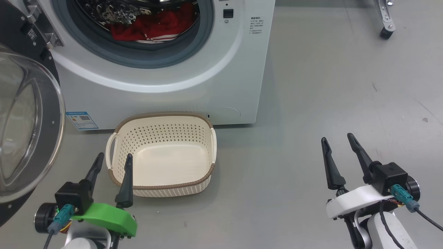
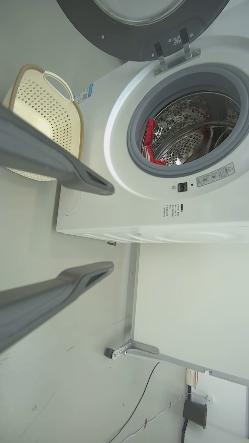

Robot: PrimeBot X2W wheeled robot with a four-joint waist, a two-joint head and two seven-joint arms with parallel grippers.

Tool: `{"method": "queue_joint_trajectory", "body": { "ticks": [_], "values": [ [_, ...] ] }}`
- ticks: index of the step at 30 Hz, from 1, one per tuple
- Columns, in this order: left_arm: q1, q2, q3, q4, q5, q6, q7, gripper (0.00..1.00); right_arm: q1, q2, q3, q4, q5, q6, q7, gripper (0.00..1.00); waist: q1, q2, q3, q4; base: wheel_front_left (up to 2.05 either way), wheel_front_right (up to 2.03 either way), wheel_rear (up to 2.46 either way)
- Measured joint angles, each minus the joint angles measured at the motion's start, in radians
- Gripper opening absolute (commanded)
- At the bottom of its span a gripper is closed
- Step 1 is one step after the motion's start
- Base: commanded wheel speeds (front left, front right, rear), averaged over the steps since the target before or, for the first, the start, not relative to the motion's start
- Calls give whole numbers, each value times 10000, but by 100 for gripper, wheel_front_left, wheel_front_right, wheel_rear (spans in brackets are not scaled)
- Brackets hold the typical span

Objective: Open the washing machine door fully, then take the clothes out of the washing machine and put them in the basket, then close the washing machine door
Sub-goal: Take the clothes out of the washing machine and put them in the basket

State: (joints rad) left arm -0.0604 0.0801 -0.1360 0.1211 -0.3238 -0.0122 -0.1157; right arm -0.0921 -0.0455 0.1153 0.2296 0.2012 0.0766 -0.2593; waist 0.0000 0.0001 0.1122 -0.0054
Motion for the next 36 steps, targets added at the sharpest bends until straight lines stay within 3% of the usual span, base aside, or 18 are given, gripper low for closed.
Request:
{"method": "queue_joint_trajectory", "body": {
  "ticks": [21,36],
  "values": [
    [34,-2,-102,-104,-8,81,104,100,7,0,42,-8,10,-4,0,100,0,0,36,-1,92,-92,0],
    [47,-4,-119,-159,-6,174,134,100,7,0,44,0,10,-4,0,100,0,0,29,26,42,-42,0]
  ]
}}
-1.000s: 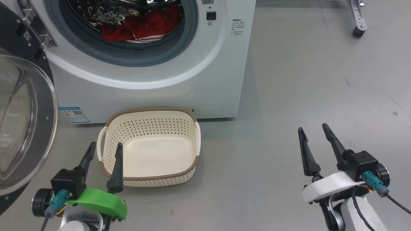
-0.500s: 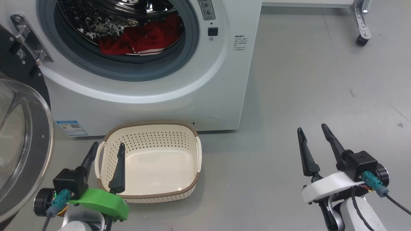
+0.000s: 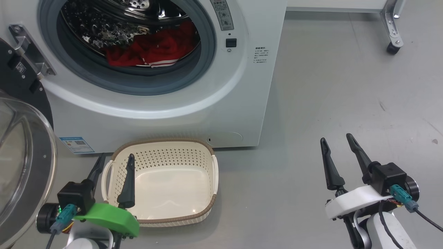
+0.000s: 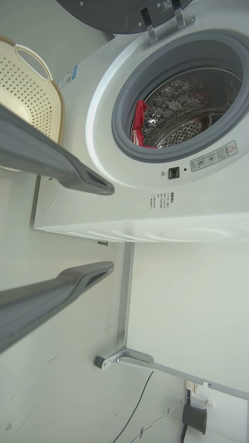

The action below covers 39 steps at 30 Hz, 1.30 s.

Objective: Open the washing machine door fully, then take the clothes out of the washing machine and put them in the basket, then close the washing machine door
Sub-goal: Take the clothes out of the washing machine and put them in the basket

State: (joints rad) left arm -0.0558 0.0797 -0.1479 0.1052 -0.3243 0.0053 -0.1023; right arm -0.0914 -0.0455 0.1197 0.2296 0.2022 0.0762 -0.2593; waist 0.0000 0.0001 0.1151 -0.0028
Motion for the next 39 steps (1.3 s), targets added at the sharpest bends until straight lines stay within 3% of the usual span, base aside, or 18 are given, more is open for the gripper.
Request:
{"method": "queue_joint_trajectory", "body": {
  "ticks": [21,30,39],
  "values": [
    [35,-2,-113,-150,6,86,104,100,-2,0,12,-138,-2,-2,0,100,0,0,203,-29,1,-1,0],
    [-207,-4,-336,-274,29,81,407,100,-164,0,82,-479,-4,-73,0,100,0,0,877,-82,0,0,0],
    [-1600,15,-355,-56,38,-17,794,100,-842,-2,221,-886,-13,-77,0,100,0,0,2087,-296,0,0,0]
  ]
}}
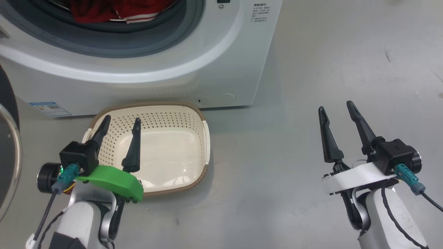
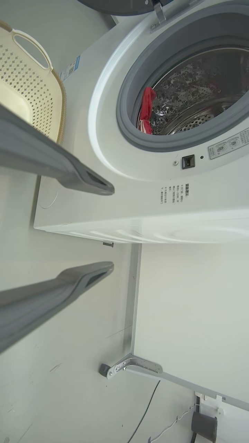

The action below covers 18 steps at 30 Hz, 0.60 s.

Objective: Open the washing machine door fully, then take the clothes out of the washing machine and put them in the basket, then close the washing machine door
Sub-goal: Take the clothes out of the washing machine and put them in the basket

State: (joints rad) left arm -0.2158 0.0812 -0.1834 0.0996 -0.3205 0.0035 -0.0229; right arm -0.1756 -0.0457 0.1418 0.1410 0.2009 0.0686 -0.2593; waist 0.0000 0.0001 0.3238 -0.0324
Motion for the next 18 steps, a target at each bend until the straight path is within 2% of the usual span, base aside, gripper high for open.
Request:
{"method": "queue_joint_trajectory", "body": {
  "ticks": [3,9,18],
  "values": [
    [-546,10,25,232,-15,-35,221,100,-241,-2,75,-138,4,-12,0,100,0,0,396,-123,0,0,0],
    [-1808,151,221,742,-387,-372,984,100,-660,-12,372,-372,192,-25,0,100,0,0,1195,-481,0,0,0],
    [-4335,784,899,1049,-738,-527,1818,100,-1442,-23,746,-692,742,-198,0,100,0,0,2404,-1183,0,0,0]
  ]
}}
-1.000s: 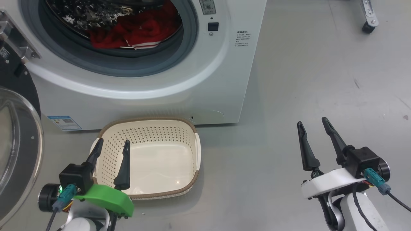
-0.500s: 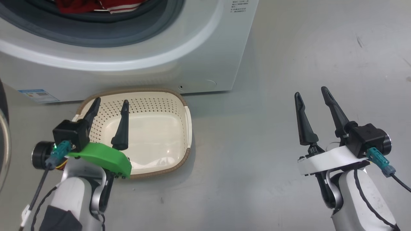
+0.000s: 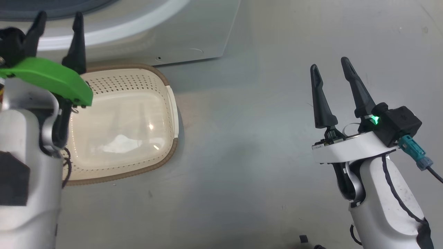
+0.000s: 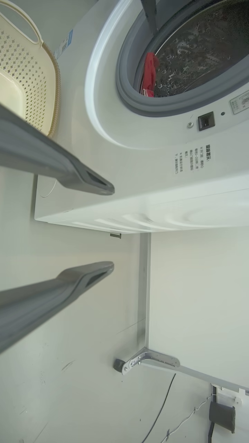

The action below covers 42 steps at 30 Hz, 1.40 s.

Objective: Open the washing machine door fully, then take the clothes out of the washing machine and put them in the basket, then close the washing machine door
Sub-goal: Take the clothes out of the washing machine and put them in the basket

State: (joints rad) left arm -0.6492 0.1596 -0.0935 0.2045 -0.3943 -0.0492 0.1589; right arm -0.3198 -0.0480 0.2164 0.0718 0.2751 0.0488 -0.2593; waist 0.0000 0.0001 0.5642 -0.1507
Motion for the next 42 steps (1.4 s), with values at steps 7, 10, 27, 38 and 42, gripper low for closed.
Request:
{"method": "queue_joint_trajectory", "body": {
  "ticks": [7,10,27,38,42],
  "values": [
    [-1593,585,491,642,-81,-82,255,100,-692,-10,454,-44,437,-134,0,100,1,0,738,-629,0,0,0],
    [-2157,786,685,926,-198,-102,274,100,-832,-8,711,-48,569,-157,0,100,1,0,942,-925,0,0,0],
    [-4336,1624,1365,2495,-539,-176,616,100,-869,-4,1319,2,1118,-424,0,100,1,0,1497,-2266,0,0,0],
    [-5079,1774,1229,3567,-508,-196,907,100,-1012,12,1599,4,1118,-443,0,100,0,0,1718,-2480,0,0,0],
    [-5178,1808,1164,4061,-451,-194,1177,100,-1048,12,1613,2,1118,-445,0,100,0,0,1738,-2475,0,0,0]
  ]
}}
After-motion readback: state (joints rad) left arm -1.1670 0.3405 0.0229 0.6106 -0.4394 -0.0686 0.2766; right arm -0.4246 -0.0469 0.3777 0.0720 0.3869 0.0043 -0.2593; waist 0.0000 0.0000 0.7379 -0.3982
